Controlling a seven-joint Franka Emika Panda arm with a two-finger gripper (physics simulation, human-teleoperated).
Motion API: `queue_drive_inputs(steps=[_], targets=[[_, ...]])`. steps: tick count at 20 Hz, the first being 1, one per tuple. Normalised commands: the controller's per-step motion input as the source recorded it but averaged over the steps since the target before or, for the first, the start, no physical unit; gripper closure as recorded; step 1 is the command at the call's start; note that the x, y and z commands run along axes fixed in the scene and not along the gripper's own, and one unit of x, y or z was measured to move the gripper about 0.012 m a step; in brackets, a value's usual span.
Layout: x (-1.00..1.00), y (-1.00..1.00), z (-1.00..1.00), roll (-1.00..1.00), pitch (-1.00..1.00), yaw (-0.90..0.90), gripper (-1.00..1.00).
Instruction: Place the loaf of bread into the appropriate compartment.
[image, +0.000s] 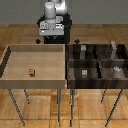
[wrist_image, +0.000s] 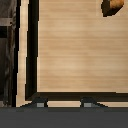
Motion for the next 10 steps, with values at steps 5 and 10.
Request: queue_drive_inputs(steps=[5,10], targets=[[0.0,0.0,0.0,0.0,0.0,0.0,-1.0],[0.0,-0.6,0.0,0.0,0.0,0.0,-1.0]])
